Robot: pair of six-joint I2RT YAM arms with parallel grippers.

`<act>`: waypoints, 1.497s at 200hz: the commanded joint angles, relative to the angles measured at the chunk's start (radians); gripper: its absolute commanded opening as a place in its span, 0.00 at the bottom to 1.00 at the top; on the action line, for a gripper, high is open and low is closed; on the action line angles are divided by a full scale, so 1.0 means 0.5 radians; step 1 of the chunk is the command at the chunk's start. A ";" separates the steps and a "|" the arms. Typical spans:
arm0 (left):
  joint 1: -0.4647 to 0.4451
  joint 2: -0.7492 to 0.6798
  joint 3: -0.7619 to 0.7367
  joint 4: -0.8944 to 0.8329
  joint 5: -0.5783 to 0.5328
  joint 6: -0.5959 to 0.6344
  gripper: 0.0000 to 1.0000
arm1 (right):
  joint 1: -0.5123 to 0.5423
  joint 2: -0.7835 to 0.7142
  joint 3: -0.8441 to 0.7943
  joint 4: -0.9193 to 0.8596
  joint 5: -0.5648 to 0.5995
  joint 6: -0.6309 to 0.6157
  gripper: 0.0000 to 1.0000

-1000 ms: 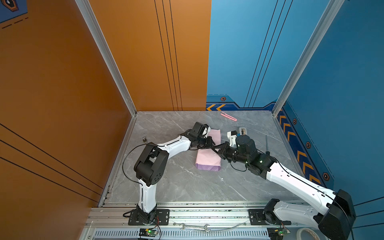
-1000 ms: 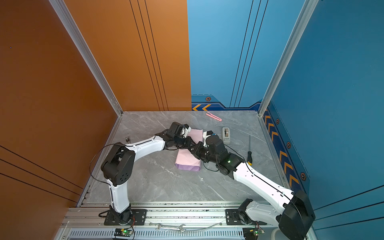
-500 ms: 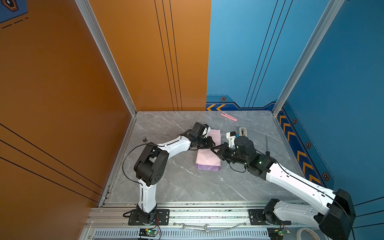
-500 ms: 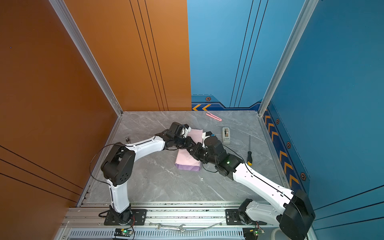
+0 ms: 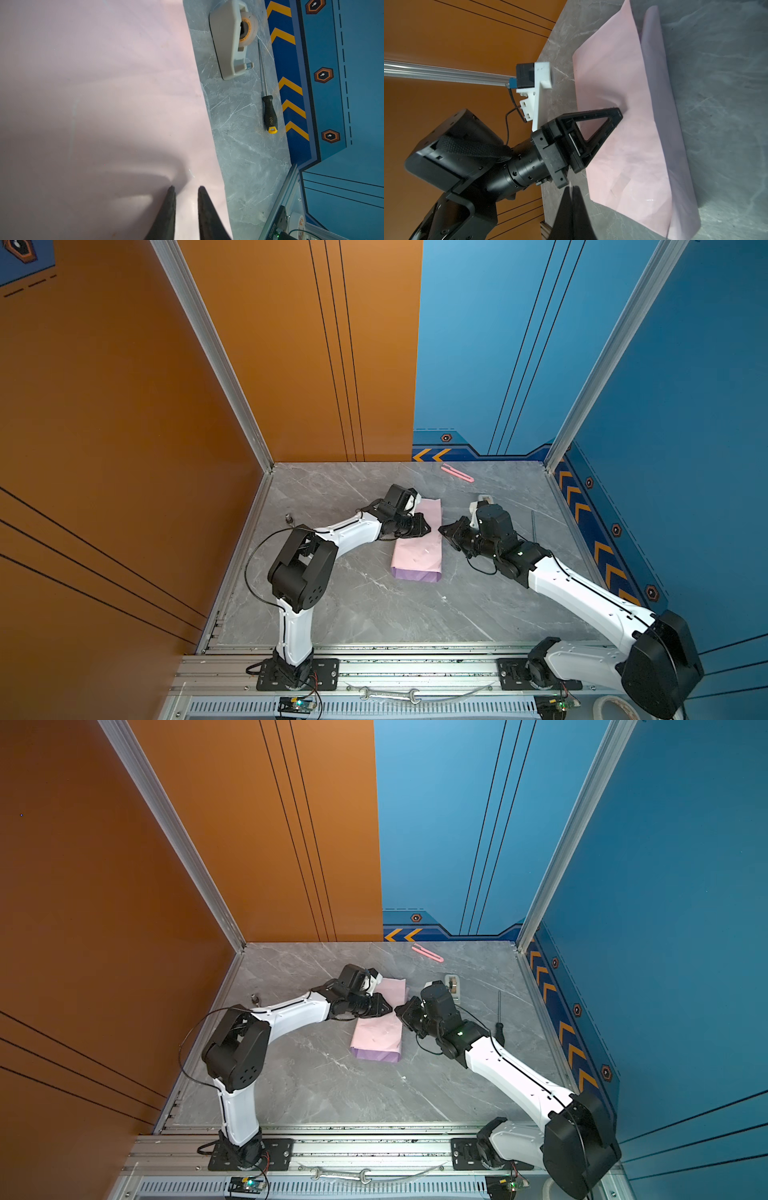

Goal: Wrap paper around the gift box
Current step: 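Lift the right gripper off the paper and draw it back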

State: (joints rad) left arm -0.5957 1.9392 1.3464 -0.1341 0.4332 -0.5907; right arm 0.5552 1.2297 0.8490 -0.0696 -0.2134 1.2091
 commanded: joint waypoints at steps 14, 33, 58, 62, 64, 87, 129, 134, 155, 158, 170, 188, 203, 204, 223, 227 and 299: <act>0.013 0.070 -0.046 -0.155 -0.004 0.040 0.22 | -0.063 0.064 0.000 0.106 -0.080 -0.053 0.00; 0.016 0.078 -0.042 -0.154 -0.006 0.038 0.22 | -0.088 0.095 -0.001 0.132 -0.096 -0.057 0.00; 0.022 0.088 -0.042 -0.156 -0.003 0.037 0.22 | -0.123 0.129 -0.004 0.142 -0.108 -0.065 0.00; 0.020 0.086 -0.042 -0.157 -0.004 0.037 0.22 | -0.128 0.137 -0.005 0.142 -0.109 -0.068 0.00; 0.020 0.088 -0.042 -0.156 -0.002 0.037 0.22 | -0.128 0.138 -0.007 0.142 -0.110 -0.069 0.00; 0.028 0.095 -0.041 -0.159 0.001 0.037 0.22 | -0.162 0.164 -0.024 0.147 -0.111 -0.080 0.00; 0.036 0.105 -0.039 -0.158 0.004 0.032 0.22 | -0.222 0.217 -0.070 0.174 -0.093 -0.102 0.00; 0.038 0.104 -0.035 -0.158 0.006 0.034 0.22 | -0.228 0.223 -0.077 0.185 -0.089 -0.103 0.00; 0.041 0.111 -0.033 -0.158 0.009 0.033 0.22 | -0.252 0.255 -0.099 0.222 -0.073 -0.111 0.00; 0.042 0.113 -0.033 -0.158 0.010 0.032 0.22 | -0.257 0.259 -0.102 0.227 -0.071 -0.111 0.00; 0.042 0.113 -0.028 -0.160 0.011 0.034 0.22 | -0.266 0.282 -0.111 0.245 -0.067 -0.115 0.00; 0.041 0.116 -0.027 -0.163 0.011 0.034 0.22 | -0.275 0.317 -0.137 0.285 -0.058 -0.109 0.00; 0.044 0.117 -0.027 -0.166 0.012 0.032 0.22 | -0.282 0.350 -0.155 0.321 -0.055 -0.100 0.00; 0.045 0.116 -0.025 -0.167 0.013 0.032 0.22 | -0.281 0.352 -0.157 0.324 -0.055 -0.099 0.00; 0.044 0.116 -0.026 -0.167 0.013 0.034 0.22 | -0.287 0.387 -0.173 0.356 -0.035 -0.103 0.00; 0.045 0.116 -0.027 -0.167 0.013 0.031 0.22 | -0.288 0.395 -0.178 0.362 -0.033 -0.102 0.00; 0.051 0.110 -0.030 -0.177 0.011 0.039 0.22 | -0.326 0.507 -0.244 0.562 0.028 -0.071 0.00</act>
State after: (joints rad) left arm -0.5804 1.9450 1.3468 -0.1303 0.4583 -0.5907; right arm 0.4057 1.4647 0.7444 0.1490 -0.2337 1.1759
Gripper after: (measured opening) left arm 0.221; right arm 0.047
